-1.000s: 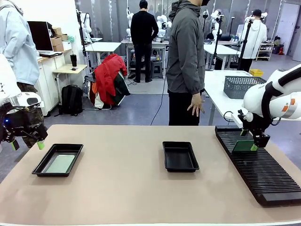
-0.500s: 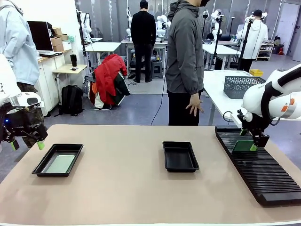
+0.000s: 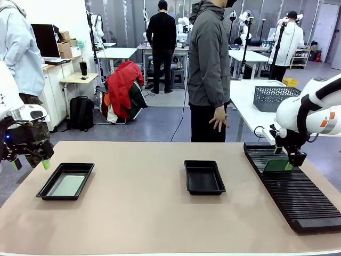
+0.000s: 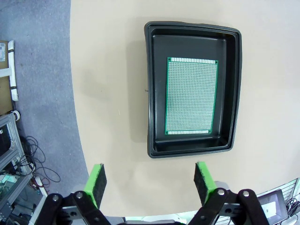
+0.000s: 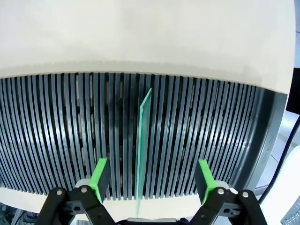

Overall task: Inspect and transfer BCBs to ESD trays.
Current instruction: Pick up the Blank PCB from the PCB Rack and place it in the right ESD tray.

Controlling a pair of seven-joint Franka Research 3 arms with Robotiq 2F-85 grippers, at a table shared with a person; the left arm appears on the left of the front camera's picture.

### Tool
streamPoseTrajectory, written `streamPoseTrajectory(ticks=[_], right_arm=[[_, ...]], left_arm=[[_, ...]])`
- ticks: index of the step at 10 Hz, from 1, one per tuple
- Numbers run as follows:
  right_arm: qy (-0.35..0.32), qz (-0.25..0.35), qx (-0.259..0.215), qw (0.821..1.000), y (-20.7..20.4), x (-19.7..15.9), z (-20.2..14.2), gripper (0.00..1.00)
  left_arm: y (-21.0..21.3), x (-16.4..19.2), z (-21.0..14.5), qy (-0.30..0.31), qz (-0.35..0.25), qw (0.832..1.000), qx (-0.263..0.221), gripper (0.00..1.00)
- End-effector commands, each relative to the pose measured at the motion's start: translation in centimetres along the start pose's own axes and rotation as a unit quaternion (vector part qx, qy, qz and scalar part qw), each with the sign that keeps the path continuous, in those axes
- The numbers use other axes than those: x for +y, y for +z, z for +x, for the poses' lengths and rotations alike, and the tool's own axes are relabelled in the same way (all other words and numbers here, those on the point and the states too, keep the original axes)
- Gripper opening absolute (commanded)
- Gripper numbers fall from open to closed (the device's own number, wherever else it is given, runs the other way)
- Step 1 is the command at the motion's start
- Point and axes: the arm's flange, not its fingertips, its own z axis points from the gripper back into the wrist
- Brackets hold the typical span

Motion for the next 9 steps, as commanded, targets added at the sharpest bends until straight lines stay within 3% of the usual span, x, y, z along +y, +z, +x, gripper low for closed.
streamPoseTrajectory(ticks=[1, 9], right_arm=[[-0.010, -0.007, 0.014, 1.000, -0.33, 0.10, -0.15, 0.87], [-0.011, -0.012, 0.003, 1.000, -0.87, -0.27, -0.14, 0.54]], left_arm=[[-0.09, 0.12, 0.09, 0.000, -0.002, 1.000, -0.006, 1.00], [-0.09, 0.12, 0.09, 0.000, -0.002, 1.000, -0.006, 1.00]])
